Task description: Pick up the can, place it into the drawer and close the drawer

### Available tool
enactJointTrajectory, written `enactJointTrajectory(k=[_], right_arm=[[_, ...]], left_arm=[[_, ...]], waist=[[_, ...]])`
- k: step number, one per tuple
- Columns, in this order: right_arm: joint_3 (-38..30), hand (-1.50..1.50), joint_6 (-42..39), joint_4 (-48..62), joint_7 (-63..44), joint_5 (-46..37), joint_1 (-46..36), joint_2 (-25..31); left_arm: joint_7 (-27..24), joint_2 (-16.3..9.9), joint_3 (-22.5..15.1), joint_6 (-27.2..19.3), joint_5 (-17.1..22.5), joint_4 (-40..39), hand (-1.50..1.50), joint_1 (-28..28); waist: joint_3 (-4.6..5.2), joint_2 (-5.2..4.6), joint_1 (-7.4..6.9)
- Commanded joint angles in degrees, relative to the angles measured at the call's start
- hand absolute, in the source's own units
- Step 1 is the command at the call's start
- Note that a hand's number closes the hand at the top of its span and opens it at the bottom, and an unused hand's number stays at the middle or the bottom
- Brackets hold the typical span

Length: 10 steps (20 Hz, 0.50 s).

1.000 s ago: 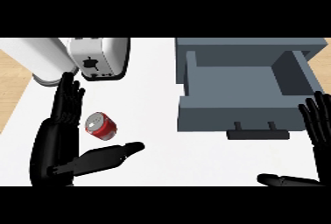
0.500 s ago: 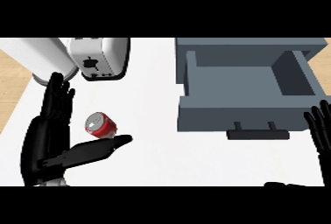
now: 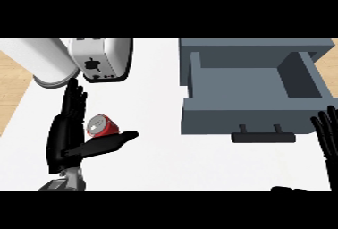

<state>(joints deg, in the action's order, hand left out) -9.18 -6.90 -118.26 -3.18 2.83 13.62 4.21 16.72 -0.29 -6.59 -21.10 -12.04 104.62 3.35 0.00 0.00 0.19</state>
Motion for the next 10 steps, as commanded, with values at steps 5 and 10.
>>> enactJointTrajectory(k=[5,10], right_arm=[[-3.8,-1.50,-3.8,0.2,0.7,2.6,0.9,1.2],[-3.7,-1.50,-3.0,3.4,2.7,0.0,-0.5,-0.1]], left_arm=[[-6.2,-1.2,3.8,1.5,4.4,-3.7,-1.50,-3.1],[-11.3,0.3,2.1,-2.1,3.9,-11.1,-1.50,-1.7]], waist=[[0.01,0.02,-0.06],[0.00,0.01,-0.06]])
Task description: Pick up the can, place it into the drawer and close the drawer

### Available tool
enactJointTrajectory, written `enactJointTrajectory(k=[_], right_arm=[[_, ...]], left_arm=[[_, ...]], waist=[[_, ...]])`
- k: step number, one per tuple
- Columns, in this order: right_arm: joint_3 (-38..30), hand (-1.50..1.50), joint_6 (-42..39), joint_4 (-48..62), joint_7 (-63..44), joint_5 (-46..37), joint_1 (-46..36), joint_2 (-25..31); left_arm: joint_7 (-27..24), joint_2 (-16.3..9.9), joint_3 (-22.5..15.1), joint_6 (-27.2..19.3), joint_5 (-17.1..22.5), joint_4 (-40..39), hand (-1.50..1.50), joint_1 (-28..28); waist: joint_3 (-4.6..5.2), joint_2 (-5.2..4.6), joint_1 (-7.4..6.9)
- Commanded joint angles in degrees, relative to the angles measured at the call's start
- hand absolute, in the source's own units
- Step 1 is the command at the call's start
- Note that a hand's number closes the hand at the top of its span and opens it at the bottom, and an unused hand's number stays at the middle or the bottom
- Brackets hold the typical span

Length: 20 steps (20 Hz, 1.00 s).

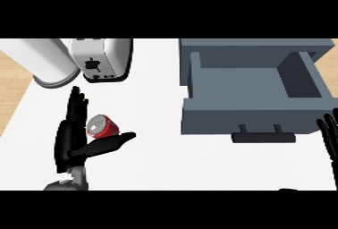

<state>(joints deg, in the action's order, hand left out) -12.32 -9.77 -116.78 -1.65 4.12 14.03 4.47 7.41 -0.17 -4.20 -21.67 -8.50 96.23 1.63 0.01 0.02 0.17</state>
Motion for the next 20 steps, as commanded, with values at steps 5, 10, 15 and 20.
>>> enactJointTrajectory(k=[5,10,15,20], right_arm=[[-1.2,-1.50,-1.5,-1.9,-2.3,0.7,-0.3,0.1],[2.8,-1.50,1.2,-3.8,-3.7,-4.7,0.1,-3.1],[3.6,-1.50,1.2,-4.1,-3.8,-4.7,-0.7,-4.0],[-0.3,-1.50,-1.0,3.2,3.1,-3.5,-2.0,-2.3]], left_arm=[[-3.3,-2.4,5.0,2.8,3.7,-2.3,-1.50,-1.0],[-8.9,-1.5,4.5,3.7,4.0,-5.7,-1.50,-4.9],[-14.0,-1.7,6.9,4.4,5.4,-11.0,-1.50,-4.5],[-16.6,-2.6,8.7,6.6,7.6,-12.9,-1.50,-5.1]], waist=[[0.00,0.02,-0.05],[0.00,0.02,-0.11],[0.00,0.01,-0.07],[-0.01,0.01,-0.13]])
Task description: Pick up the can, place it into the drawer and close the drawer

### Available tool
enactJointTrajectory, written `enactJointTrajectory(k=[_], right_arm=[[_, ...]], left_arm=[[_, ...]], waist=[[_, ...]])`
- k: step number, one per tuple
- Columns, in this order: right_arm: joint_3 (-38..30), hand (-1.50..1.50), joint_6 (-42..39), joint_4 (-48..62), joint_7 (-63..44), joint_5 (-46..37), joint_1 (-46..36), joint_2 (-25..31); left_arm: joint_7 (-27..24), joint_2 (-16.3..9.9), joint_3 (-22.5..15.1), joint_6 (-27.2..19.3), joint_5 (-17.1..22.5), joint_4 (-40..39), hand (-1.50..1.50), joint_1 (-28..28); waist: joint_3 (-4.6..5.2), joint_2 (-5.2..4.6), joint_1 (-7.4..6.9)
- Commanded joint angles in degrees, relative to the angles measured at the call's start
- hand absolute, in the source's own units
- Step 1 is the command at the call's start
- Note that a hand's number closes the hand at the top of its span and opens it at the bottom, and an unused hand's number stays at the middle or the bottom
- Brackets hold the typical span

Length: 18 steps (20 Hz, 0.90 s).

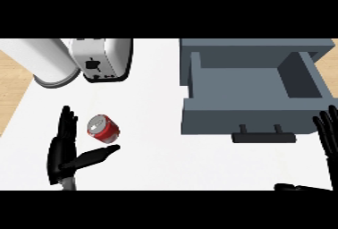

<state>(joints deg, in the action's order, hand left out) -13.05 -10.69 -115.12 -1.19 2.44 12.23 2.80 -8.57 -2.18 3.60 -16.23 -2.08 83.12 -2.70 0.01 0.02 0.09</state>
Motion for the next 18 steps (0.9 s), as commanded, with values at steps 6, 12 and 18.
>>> enactJointTrajectory(k=[6,12,18], right_arm=[[1.6,-1.50,0.6,-2.1,0.1,-2.2,1.4,-2.3],[3.1,-1.50,0.4,-6.6,-0.4,-2.3,4.7,-2.7],[0.6,-1.50,-0.2,-8.9,-6.2,0.7,2.0,-1.4]], left_arm=[[-8.1,-0.8,3.2,2.6,2.3,-10.6,-1.50,1.0],[-11.1,-1.7,5.5,5.6,5.6,-13.2,-1.50,-0.5],[-16.8,-1.2,6.3,6.2,5.9,-21.4,-1.50,2.6]], waist=[[0.00,0.00,0.04],[0.00,0.03,0.03],[0.02,-0.01,0.10]])
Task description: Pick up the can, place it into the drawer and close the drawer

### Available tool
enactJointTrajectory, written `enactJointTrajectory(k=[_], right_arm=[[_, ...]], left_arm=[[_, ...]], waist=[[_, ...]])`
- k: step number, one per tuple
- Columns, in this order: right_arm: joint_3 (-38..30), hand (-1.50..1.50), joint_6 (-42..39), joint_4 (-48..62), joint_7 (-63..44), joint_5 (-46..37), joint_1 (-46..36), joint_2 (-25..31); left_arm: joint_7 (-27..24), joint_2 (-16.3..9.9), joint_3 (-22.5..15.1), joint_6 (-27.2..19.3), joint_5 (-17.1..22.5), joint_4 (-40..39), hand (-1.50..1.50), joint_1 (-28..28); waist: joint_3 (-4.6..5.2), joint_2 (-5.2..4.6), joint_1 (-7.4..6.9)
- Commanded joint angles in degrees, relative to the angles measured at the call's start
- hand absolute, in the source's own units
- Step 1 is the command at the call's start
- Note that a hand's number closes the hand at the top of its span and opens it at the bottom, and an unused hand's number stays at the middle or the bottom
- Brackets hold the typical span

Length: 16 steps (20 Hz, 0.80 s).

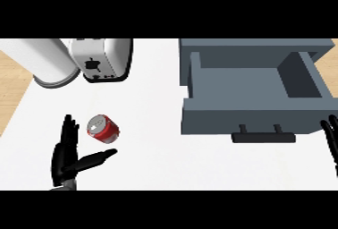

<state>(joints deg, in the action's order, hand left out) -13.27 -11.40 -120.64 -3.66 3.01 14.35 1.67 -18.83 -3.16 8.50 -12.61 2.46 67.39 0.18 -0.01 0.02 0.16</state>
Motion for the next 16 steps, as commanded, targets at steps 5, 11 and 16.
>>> enactJointTrajectory(k=[5,11,16], right_arm=[[-3.1,-1.50,0.3,0.0,-4.1,2.7,-2.4,2.3],[0.3,-1.50,-0.4,1.9,4.8,-0.9,3.3,-1.6],[-2.1,-1.50,-2.4,-2.9,-0.6,2.4,2.6,0.1]], left_arm=[[-2.5,2.7,-1.4,-3.5,-1.1,-3.1,-1.50,1.9],[-5.8,-0.7,1.9,-0.7,1.2,-13.1,-1.50,7.3],[-4.6,-0.3,1.7,-2.3,1.8,-13.0,-1.50,10.2]], waist=[[0.01,0.00,-0.07],[0.01,-0.01,0.07],[0.01,0.01,0.10]])
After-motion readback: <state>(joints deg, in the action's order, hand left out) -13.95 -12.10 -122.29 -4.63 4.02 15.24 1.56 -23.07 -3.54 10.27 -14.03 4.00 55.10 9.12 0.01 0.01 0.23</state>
